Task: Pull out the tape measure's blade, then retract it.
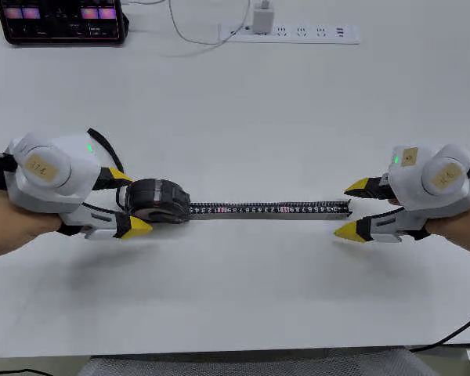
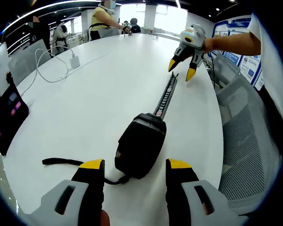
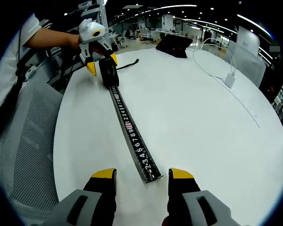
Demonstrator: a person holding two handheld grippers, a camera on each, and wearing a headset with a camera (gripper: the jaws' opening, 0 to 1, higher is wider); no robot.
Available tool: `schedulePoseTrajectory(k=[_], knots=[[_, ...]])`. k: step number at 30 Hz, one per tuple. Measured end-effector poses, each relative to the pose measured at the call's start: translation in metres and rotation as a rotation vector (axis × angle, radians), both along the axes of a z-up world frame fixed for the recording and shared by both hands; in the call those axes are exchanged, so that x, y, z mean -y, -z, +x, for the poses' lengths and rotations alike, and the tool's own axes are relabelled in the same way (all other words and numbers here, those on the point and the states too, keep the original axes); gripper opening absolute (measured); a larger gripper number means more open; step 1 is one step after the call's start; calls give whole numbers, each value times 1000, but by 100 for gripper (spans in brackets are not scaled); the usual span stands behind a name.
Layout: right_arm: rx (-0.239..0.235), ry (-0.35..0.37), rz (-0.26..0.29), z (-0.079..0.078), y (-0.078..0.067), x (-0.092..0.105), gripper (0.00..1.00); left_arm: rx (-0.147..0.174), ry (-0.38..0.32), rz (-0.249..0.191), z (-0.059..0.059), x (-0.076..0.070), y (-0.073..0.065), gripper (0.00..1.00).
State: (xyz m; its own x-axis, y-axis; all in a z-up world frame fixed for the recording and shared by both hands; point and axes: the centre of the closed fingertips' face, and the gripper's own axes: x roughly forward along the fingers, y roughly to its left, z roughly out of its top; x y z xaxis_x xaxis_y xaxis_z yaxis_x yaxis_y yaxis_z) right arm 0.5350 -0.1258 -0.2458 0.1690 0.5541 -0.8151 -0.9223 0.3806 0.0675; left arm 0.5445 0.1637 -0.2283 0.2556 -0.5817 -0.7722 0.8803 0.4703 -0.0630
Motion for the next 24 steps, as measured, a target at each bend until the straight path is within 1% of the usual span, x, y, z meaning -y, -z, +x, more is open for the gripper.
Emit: schedulePoseTrajectory(k=[6,9,10,12,13,16,17,19,20,21,22,24], knots=[[27,48,32,0,-8,-3,43,37,-43,-38,-1,-2,-9,50],[33,72,50,-1,-11,-4,45,48,-71,-51,0,-4,-12,51],[44,80,48,-1,-12,-4,46,59,-83,-62,1,-4,-14,52],[50,91,53,-3,-13,-4,48,62,-95,-71,0,-4,-17,53],[53,95,54,-3,-14,-4,49,68,-98,-72,0,-4,-17,53],[73,106,54,-4,-15,-2,50,69,-104,-69,-3,-6,-18,55],[72,113,56,-5,-16,-1,50,75,-113,-74,-3,-7,-19,55],[77,123,60,-5,-17,0,51,72,-124,-82,-5,-8,-20,57],[79,130,62,-6,-18,1,52,79,-133,-89,-5,-8,-22,58],[80,134,63,-7,-19,1,53,79,-139,-95,-6,-8,-23,59],[82,140,64,-8,-19,2,53,76,-144,-98,-9,-8,-23,60],[83,152,67,-9,-20,2,55,87,-151,-97,-10,-9,-23,62]])
